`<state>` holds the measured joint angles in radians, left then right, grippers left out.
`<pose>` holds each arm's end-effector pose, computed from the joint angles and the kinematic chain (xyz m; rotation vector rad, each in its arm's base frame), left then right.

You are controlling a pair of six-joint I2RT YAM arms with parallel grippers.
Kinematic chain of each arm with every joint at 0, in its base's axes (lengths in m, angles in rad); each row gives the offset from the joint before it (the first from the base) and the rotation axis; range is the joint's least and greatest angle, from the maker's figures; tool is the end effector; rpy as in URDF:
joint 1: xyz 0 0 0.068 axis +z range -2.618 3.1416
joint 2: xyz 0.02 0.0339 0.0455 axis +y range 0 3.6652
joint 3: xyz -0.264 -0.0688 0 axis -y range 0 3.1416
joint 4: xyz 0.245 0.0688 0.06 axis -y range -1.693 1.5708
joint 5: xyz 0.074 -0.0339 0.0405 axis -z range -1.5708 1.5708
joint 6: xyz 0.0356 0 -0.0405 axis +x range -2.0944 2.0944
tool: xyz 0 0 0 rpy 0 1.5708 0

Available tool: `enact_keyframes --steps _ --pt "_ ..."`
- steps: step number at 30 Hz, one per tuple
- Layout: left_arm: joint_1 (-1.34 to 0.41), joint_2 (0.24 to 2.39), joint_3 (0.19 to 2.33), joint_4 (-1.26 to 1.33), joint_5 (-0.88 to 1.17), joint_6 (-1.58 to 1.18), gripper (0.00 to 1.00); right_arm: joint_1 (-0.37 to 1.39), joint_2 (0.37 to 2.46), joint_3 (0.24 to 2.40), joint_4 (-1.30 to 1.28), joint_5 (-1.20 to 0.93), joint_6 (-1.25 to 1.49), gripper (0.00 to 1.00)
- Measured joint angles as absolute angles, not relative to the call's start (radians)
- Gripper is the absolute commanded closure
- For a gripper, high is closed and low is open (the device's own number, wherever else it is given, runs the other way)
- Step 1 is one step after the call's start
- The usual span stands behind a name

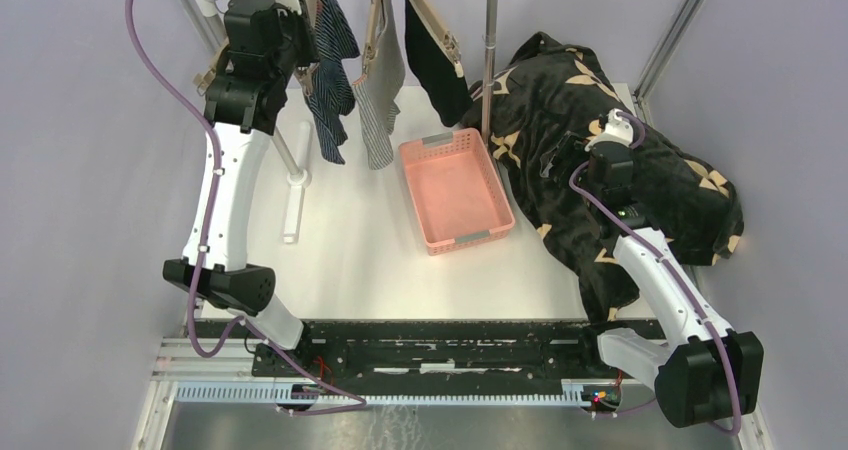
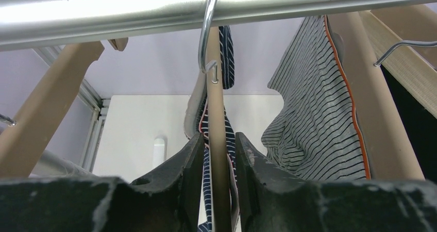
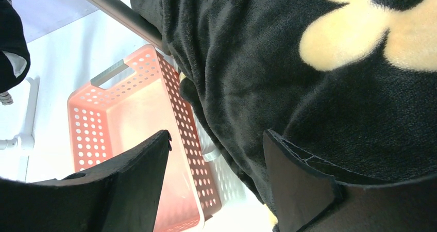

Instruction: Remove the underwear clipped to the hanger

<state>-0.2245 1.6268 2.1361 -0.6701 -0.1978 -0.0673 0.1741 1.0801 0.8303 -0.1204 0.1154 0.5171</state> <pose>0.3203 -0.0660 0.5315 -0.0097 1.7286 -0.0440 0.2467 0.0392 0.3044 0.4093 1.9108 0.3467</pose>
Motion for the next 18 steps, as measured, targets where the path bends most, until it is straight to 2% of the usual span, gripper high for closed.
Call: enact_keyframes --steps 4,5,18 --pt "-0.224 1.627 2.134 -0.653 -0.200 -0.069 0.94 0.175 1.080 0.830 -0.120 0.112 0.517 0.25" --pt "-0.224 1.626 2.132 -0.649 -0.202 -0.069 0.97 0.175 1.080 0.830 -0.120 0.112 0.517 0.25" --pt "-0.224 1.554 1.971 -0.498 -0.212 -0.070 0.97 0.177 1.080 0.830 -0.120 0.110 0.516 0.25"
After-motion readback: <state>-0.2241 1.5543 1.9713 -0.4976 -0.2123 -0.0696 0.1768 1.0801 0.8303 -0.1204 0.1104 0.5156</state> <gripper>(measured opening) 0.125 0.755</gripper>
